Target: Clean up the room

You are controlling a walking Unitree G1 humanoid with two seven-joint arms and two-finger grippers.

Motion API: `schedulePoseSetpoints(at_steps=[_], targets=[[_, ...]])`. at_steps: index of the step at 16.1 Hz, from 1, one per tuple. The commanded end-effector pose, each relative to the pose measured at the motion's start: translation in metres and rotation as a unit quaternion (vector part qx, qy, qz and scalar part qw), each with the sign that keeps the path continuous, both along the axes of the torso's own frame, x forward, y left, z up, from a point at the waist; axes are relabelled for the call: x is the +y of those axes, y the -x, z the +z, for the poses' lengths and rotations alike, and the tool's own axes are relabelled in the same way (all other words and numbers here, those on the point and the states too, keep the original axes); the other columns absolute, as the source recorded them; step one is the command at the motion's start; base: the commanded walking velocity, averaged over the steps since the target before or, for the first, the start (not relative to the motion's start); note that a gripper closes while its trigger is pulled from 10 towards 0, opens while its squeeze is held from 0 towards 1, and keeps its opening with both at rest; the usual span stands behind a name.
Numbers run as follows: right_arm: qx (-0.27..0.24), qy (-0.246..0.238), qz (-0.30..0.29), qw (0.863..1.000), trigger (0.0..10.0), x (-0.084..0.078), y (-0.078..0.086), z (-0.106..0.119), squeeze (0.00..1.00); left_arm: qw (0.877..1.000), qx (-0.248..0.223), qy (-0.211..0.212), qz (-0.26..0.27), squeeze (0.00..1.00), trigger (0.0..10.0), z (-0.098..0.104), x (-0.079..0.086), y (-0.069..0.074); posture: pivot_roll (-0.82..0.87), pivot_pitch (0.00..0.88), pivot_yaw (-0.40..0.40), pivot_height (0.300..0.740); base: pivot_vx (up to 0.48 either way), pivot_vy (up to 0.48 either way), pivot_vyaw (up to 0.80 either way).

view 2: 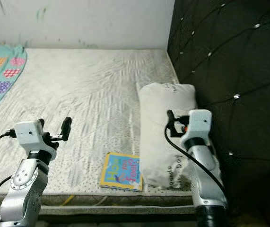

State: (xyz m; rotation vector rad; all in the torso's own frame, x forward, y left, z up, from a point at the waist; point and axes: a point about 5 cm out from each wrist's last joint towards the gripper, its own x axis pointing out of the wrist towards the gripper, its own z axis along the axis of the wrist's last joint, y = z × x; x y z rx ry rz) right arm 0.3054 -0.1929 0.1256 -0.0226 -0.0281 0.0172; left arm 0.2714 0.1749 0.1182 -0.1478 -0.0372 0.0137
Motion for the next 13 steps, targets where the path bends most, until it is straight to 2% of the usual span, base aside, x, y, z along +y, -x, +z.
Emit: schedulePoseSetpoints(at_steps=[1,5,11,13], targets=[[-0.005,0.0,0.009,1.0,10.0,0.0052,0.0005,0.0057,0.0,1.0,0.005,0.0,0.004,0.0,10.0,0.001,0.0026,0.0033,-0.09,0.0,0.019,0.74,0.0,0.0,0.73],[0.006,-0.004,0.009,1.0,10.0,0.003,0.0058,0.0045,0.0,1.0,0.002,0.005,0.011,0.0,10.0,0.0042,0.0053,0.0078,-0.09,0.026,0.01,0.74,0.0,0.0,0.0],[0.012,-0.007,0.012,1.0,10.0,0.0056,0.0072,0.0051,0.0,1.0,0.004,0.004,0.007,0.0,10.0,0.007,0.0042,0.006,-0.09,0.028,0.014,0.74,0.0,0.0,0.0],[0.015,-0.007,0.011,1.0,10.0,0.0054,0.008,0.0041,0.0,1.0,0.005,0.004,0.006,0.0,10.0,0.0072,0.0038,0.0059,-0.09,0.029,0.015,0.74,0.0,0.336,0.0]])
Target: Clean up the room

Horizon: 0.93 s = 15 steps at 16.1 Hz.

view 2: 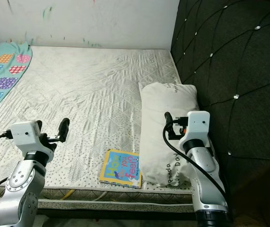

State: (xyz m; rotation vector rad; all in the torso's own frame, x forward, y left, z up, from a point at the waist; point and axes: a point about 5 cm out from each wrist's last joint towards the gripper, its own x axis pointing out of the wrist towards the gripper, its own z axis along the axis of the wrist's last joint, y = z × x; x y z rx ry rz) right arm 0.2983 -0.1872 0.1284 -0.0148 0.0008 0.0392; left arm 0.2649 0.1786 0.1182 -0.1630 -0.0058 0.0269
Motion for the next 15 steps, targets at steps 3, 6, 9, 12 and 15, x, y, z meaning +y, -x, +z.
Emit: schedulePoseSetpoints(at_steps=[3,6,9,12,15], targets=[[0.004,-0.002,0.001,1.0,10.0,0.0012,0.0011,0.0,0.0,1.0,-0.009,-0.003,-0.002,0.0,10.0,0.007,-0.0013,-0.0001,-0.09,0.033,0.015,0.74,0.0,0.47,0.0],[0.005,0.0,0.004,1.0,10.0,0.002,0.001,-0.0003,0.0,1.0,-0.007,-0.004,-0.004,0.0,10.0,0.0064,-0.0017,0.0,-0.08,0.032,0.013,0.74,0.0,0.48,0.0],[0.004,0.005,0.01,1.0,10.0,0.0035,-0.0011,0.0003,0.0,1.0,-0.006,-0.006,-0.004,0.0,10.0,0.0063,-0.0021,-0.0002,-0.08,0.023,0.007,0.74,0.0,0.48,0.0],[0.003,0.011,0.014,1.0,10.0,0.0042,-0.002,0.0006,0.0,1.0,-0.006,-0.008,-0.005,0.0,10.0,0.0059,-0.0028,0.0002,-0.08,0.021,0.004,0.74,0.0,0.48,0.0],[0.003,0.013,0.016,1.0,10.0,0.0044,-0.0023,0.0003,0.0,1.0,-0.004,-0.006,-0.005,0.0,10.0,0.0048,-0.0037,0.0007,-0.08,0.021,0.004,0.74,0.0,0.48,0.0]])
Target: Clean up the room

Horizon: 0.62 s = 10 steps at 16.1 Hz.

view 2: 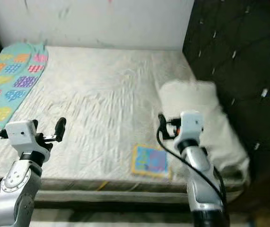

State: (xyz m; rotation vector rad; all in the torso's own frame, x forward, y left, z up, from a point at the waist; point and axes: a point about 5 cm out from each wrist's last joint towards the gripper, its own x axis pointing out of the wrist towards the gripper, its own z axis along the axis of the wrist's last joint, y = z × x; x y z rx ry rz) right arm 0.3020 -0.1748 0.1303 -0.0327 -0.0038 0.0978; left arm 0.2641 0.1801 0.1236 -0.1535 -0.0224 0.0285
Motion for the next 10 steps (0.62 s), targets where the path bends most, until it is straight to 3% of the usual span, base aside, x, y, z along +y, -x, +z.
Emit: schedulePoseSetpoints(at_steps=[1,7,10], targets=[[0.005,0.005,-0.013,1.0,10.0,-0.008,0.0013,-0.0015,0.0,1.0,0.003,-0.001,-0.006,0.0,10.0,-0.0003,-0.0053,-0.0004,-0.08,0.025,0.004,0.74,0.0,0.48,0.0],[0.005,0.007,-0.01,1.0,10.0,-0.0065,0.0011,-0.0024,0.0,1.0,0.002,0.0,-0.01,0.0,10.0,0.0,-0.0073,-0.0009,-0.08,0.03,0.006,0.74,0.0,0.48,0.0],[0.006,0.01,-0.01,1.0,10.0,-0.0068,0.0014,-0.0033,0.0,1.0,-0.01,-0.005,-0.026,0.0,10.0,0.0026,-0.0096,0.001,-0.08,0.032,0.005,0.74,0.0,0.115,0.0]])
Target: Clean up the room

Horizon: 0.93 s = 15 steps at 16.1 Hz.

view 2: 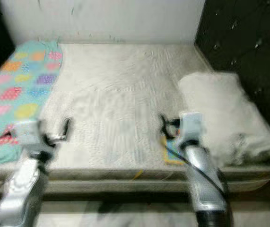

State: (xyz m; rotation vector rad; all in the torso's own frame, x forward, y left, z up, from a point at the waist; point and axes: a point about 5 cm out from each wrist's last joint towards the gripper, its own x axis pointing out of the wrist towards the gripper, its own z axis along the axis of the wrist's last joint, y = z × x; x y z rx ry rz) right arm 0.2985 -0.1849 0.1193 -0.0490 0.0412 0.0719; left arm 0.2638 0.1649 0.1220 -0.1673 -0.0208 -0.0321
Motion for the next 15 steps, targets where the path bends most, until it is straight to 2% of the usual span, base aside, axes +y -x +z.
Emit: schedulePoseSetpoints(at_steps=[1,4,15], targets=[[-0.015,0.0,0.004,1.0,10.0,0.0034,-0.0022,0.0076,0.0,1.0,-0.009,-0.007,-0.004,0.0,10.0,0.0044,0.0049,0.0009,-0.08,0.031,0.005,0.74,0.0,0.0,0.0],[-0.016,0.002,0.005,1.0,10.0,0.004,-0.0024,0.0077,0.0,1.0,-0.018,-0.005,-0.01,0.0,10.0,0.0067,0.0046,0.0013,-0.08,0.032,0.006,0.74,0.0,0.0,0.0],[-0.017,0.005,0.006,1.0,10.0,0.0047,-0.0029,0.0074,0.0,0.999,-0.019,0.007,-0.026,0.0,10.0,0.0064,-0.0009,0.0019,-0.08,0.031,0.009,0.74,0.274,0.0,0.0]])
